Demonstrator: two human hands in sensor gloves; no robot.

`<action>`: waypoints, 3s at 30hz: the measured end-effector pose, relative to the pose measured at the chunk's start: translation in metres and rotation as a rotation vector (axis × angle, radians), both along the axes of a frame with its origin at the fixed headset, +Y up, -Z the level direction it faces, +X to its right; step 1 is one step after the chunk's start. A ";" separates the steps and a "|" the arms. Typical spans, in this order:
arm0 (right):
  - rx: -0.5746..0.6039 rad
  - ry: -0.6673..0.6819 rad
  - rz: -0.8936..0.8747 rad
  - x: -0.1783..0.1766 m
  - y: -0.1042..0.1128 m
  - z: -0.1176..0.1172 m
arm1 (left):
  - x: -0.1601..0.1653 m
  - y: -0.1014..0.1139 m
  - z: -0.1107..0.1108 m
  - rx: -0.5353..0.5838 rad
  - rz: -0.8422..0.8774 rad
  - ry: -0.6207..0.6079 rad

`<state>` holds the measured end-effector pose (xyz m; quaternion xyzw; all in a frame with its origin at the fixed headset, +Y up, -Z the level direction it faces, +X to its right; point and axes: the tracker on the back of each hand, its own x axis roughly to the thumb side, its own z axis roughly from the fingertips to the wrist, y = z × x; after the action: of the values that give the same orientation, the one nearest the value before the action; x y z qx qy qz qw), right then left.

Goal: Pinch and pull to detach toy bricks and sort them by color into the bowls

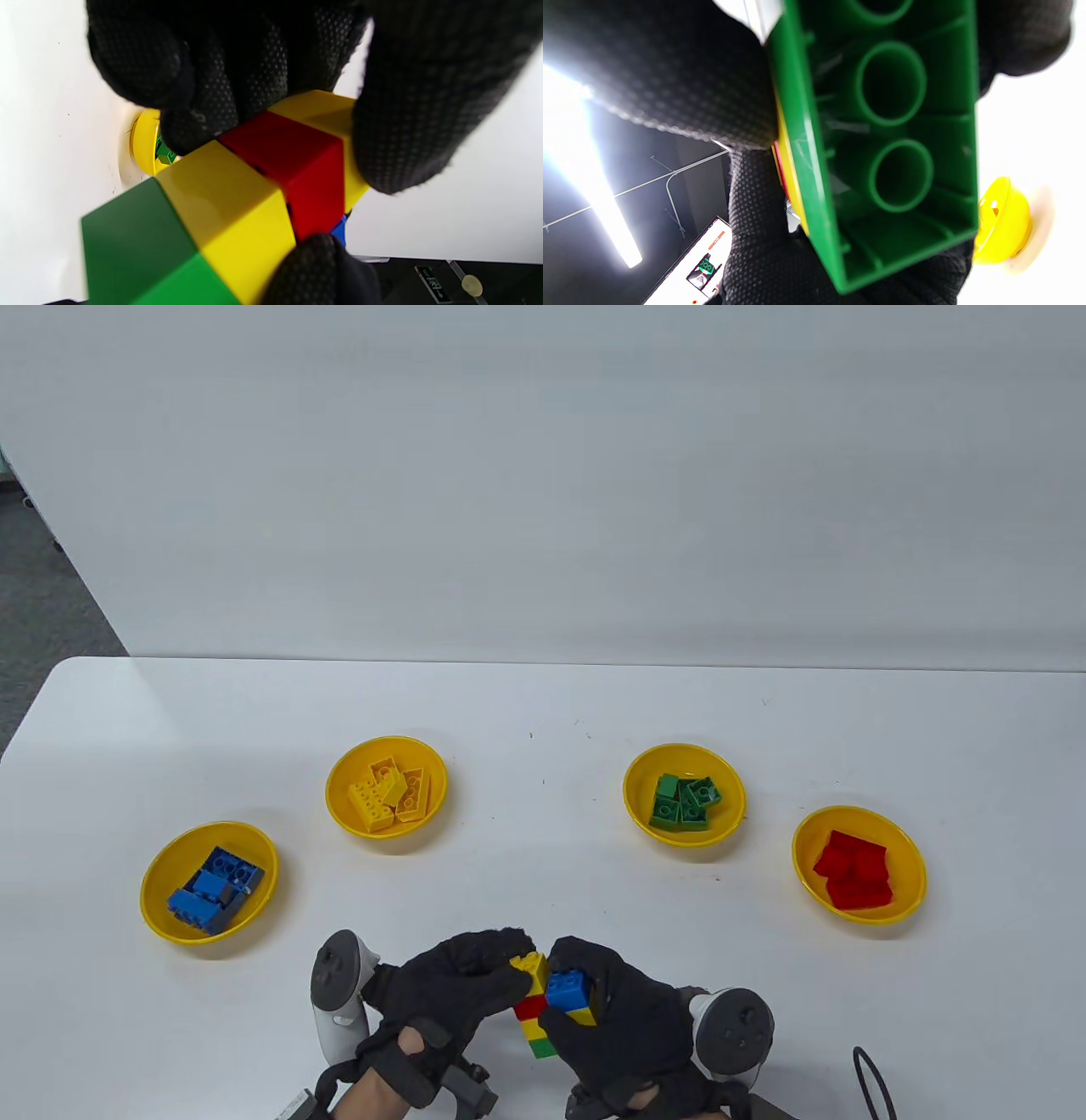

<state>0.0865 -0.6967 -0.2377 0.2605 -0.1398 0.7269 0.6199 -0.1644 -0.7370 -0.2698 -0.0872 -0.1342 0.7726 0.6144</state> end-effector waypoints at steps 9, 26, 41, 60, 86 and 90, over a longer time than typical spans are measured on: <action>0.036 0.039 0.012 -0.001 -0.002 -0.005 | -0.009 0.004 -0.002 -0.006 0.011 0.036; 0.044 -0.052 0.079 0.042 0.003 -0.020 | -0.098 0.100 -0.119 0.138 -1.162 0.450; 0.023 -0.029 0.155 0.036 -0.007 -0.024 | -0.110 0.065 -0.175 -0.075 -1.299 0.529; 0.028 0.016 0.002 0.025 0.006 -0.012 | -0.051 0.131 -0.009 0.396 -0.632 0.258; -0.079 0.114 0.061 0.006 0.004 -0.005 | 0.008 0.075 0.026 0.541 -0.616 0.006; -0.039 0.125 0.128 0.003 0.007 -0.004 | 0.018 0.086 0.023 0.557 -0.767 -0.049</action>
<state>0.0894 -0.6901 -0.2421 0.3020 -0.0697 0.7499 0.5845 -0.1467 -0.6506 -0.2465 0.0195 -0.3090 0.4222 0.8520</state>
